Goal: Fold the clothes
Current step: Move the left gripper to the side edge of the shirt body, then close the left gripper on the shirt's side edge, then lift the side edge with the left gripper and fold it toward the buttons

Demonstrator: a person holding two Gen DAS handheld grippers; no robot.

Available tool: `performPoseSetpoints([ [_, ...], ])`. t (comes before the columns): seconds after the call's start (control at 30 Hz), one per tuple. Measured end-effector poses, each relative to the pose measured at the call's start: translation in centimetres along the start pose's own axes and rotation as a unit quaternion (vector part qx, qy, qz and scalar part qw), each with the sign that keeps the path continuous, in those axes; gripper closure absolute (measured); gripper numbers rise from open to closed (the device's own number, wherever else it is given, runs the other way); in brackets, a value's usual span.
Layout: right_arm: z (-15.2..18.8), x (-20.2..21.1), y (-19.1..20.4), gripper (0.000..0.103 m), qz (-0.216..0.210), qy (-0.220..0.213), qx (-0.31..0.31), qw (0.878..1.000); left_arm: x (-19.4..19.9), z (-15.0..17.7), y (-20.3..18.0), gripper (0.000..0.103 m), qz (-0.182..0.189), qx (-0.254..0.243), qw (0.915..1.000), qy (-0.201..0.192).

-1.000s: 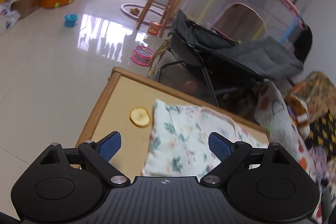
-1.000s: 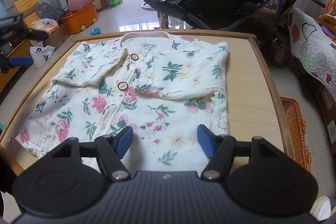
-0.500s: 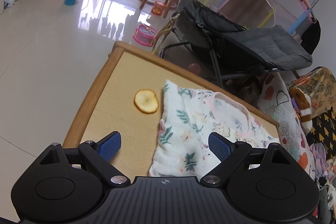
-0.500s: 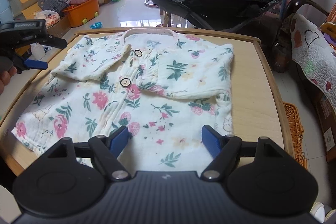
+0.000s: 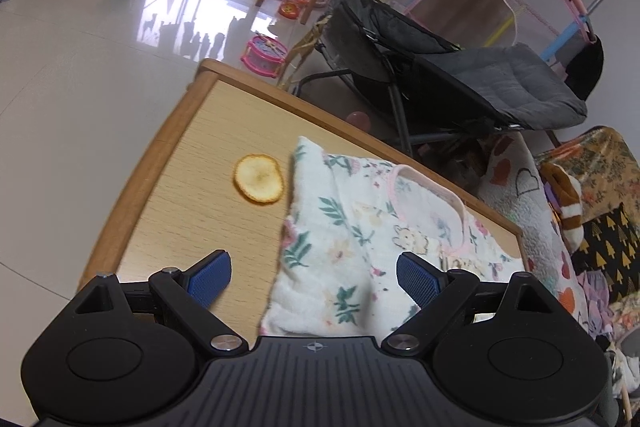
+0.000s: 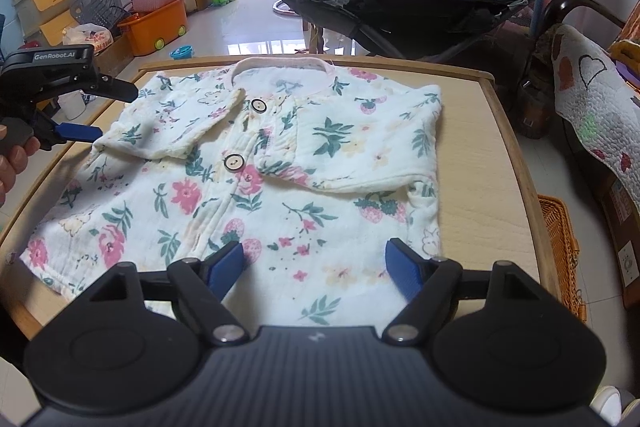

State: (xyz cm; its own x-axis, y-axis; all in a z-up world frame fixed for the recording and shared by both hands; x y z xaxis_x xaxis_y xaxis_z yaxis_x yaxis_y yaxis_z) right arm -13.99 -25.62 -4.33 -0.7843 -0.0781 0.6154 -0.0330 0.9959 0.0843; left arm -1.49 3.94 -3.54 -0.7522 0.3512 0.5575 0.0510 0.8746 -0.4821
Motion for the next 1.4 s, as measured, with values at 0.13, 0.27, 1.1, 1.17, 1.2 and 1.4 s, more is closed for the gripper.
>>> performPoseSetpoints([
  [0.13, 0.0, 0.0, 0.0, 0.025, -0.001, -0.001, -0.001, 1.000, -0.5, 0.3, -0.6, 0.013, 0.003, -0.008, 1.0000, 0.000],
  [0.27, 0.0, 0.0, 0.0, 0.025, 0.000, -0.001, 0.000, 1.000, -0.8, 0.0, -0.7, 0.014, -0.003, -0.008, 1.0000, -0.004],
  [1.1, 0.0, -0.3, 0.2, 0.021, 0.001, 0.002, 0.018, 1.000, -1.5, -0.5, -2.6, 0.088, -0.002, -0.028, 0.9995, -0.012],
  [1.17, 0.0, -0.3, 0.2, 0.021, 0.001, 0.002, 0.018, 1.000, -1.4, -0.5, -3.4, 0.088, 0.005, -0.040, 0.9991, -0.012],
  [1.2, 0.0, -0.3, 0.2, 0.021, 0.001, 0.002, 0.017, 1.000, -1.3, -0.5, -3.8, 0.089, 0.006, -0.049, 0.9987, -0.013],
  [1.4, 0.0, -0.3, 0.2, 0.021, -0.001, 0.003, 0.014, 1.000, -0.7, -0.4, -7.1, 0.089, 0.026, -0.132, 0.9909, -0.012],
])
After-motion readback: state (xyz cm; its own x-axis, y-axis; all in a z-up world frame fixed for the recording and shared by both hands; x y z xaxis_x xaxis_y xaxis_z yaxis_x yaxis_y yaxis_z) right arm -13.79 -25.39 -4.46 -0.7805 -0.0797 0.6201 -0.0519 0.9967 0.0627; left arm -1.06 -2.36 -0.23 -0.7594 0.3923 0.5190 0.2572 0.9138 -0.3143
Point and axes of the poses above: each gripper's, at about its wrist camera, not at the fingertips, and x roughly against the way its jaws point, y to its left, z to its underside, the point moved 5 cm from there along -x, roughly the way its jaws point, and after that the axes turned 9 degrees about -y, right-handed, at the moved point
